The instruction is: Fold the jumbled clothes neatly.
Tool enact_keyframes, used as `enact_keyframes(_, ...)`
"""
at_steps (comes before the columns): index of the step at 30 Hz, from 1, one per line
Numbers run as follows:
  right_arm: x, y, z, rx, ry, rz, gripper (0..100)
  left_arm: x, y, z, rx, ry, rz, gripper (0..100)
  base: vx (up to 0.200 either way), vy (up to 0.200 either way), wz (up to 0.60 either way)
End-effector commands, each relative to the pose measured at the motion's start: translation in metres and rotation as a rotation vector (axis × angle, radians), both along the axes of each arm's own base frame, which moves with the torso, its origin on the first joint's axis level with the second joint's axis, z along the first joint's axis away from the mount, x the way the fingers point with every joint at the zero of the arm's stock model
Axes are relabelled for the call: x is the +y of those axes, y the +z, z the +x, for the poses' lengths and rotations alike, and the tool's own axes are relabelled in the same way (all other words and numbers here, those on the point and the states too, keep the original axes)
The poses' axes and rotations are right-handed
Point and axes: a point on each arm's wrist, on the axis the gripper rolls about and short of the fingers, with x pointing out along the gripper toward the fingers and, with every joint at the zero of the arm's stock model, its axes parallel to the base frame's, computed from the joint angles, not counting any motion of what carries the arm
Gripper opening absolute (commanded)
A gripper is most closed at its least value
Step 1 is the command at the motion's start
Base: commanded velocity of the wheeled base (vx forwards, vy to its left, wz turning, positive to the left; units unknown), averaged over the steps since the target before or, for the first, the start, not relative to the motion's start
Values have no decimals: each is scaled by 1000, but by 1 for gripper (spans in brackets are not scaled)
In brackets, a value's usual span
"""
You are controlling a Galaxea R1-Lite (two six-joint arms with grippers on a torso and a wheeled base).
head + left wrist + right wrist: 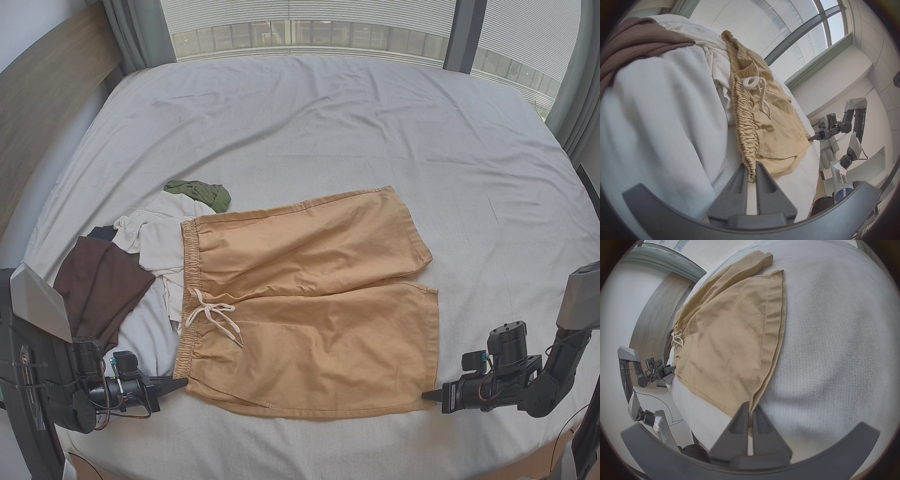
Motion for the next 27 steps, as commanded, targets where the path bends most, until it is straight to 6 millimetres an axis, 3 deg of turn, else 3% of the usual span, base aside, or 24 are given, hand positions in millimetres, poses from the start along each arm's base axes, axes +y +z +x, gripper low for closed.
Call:
enact_keyframes(1, 0, 0, 0, 0, 0, -1, 0, 1, -3, 0, 8, 1, 0, 0, 0, 0, 0)
enact_keyframes(8, 0, -4, -10, 66, 18, -25, 0, -1, -1, -14, 30, -38, -16, 0, 0, 0, 0)
enact_keyframes(15, 1, 9, -23, 112, 53, -51, 0, 6, -1, -31, 57, -57, -50, 0, 0, 0, 0)
enact_keyframes(21, 0, 12, -26, 112, 64, -60, 0, 9, 5, -46, 84, -68, -98, 0, 0, 0, 0)
enact_keyframes(27, 2, 22, -21, 50, 83, -13, 0, 9, 9, -45, 55, -94, -108, 0, 0, 0, 0)
